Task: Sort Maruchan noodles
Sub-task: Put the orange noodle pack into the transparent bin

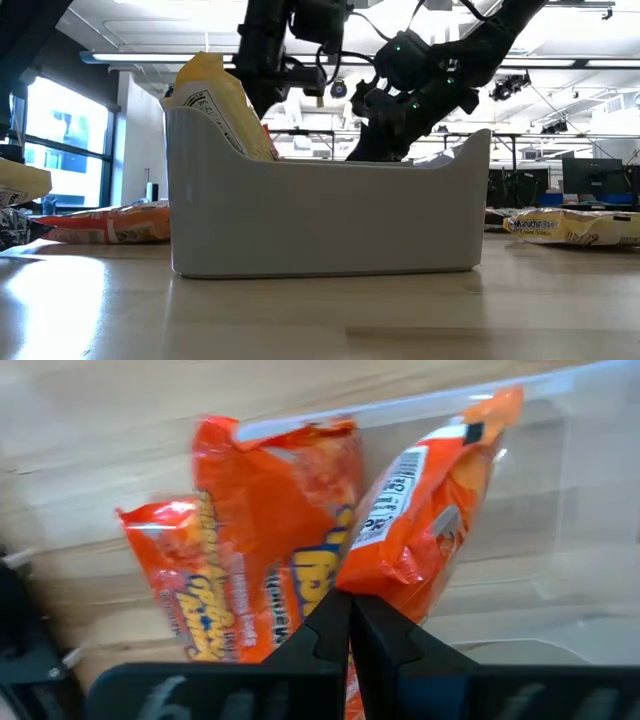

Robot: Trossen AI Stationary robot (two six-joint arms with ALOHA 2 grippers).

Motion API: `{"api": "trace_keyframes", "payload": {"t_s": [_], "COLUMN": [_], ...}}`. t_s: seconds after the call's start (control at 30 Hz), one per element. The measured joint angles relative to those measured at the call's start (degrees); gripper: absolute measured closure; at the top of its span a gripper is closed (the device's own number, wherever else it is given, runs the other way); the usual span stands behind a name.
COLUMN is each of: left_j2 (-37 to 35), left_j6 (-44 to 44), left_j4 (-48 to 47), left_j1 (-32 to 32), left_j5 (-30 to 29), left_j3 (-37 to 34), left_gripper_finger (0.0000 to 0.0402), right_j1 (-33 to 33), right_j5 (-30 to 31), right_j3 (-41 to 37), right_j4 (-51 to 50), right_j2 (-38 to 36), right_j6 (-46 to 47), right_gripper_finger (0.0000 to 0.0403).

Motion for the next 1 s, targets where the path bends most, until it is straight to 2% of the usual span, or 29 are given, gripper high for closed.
{"api": "trace_keyframes", "payload": {"t_s": [0.53,1.0], "left_j2": [-0.49,-0.51], "left_j6": [3.86,13.82], "left_j4": [0.78,1.84], "left_j1": [-0.04,0.09], "left_j5": [-0.09,0.13], "left_j3": [0.0,0.0], "left_gripper_finger": [0.0395,0.0278], "right_j1": [0.0,-0.22], "right_j5": [-0.51,-0.5], "right_j3": [-0.13,-0.15], "right_j4": [-0.24,0.11], "right_j2": [-0.66,-0.68], "right_j6": [-0.42,-0.27], "right_gripper_finger": [0.0403,0.0403]}}
